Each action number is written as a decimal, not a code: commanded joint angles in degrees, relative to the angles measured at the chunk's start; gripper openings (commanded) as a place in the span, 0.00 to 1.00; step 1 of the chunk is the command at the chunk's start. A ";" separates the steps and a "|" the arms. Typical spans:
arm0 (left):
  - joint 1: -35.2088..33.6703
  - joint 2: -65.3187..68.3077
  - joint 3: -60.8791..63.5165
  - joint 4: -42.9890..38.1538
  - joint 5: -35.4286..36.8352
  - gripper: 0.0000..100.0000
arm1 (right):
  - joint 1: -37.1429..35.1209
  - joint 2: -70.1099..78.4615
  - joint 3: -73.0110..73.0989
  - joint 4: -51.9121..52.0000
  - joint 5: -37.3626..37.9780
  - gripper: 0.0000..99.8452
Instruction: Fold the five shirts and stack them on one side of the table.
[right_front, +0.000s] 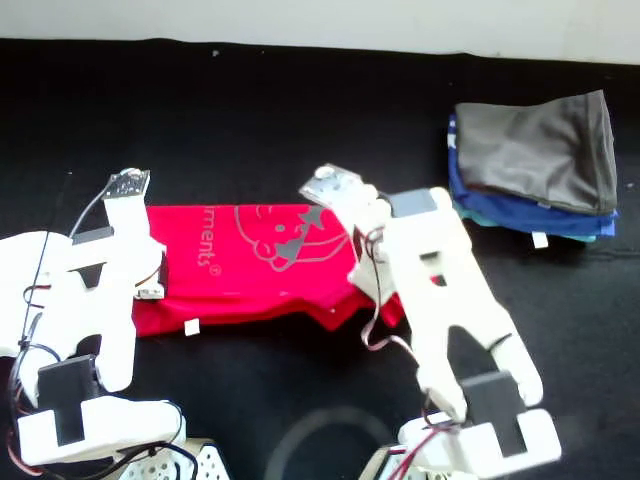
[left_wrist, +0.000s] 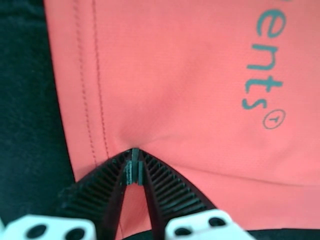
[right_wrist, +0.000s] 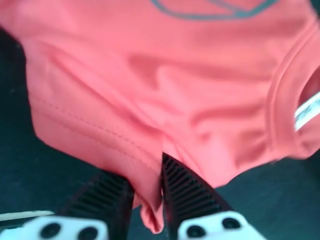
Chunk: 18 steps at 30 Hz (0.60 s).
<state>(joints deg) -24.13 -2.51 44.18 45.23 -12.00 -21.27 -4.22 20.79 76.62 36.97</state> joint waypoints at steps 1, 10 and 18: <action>-1.80 -0.40 -0.04 -1.85 0.26 0.01 | 0.75 5.67 -7.96 0.40 1.23 0.01; -1.80 -0.40 -0.04 -1.85 0.26 0.01 | 1.36 23.60 -26.68 0.40 0.97 0.07; -1.80 -0.40 0.04 -1.85 0.26 0.01 | 1.45 29.05 -35.56 0.31 -6.95 0.21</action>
<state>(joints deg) -24.13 -2.51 44.18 45.14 -12.00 -20.48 25.14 -9.98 76.62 33.27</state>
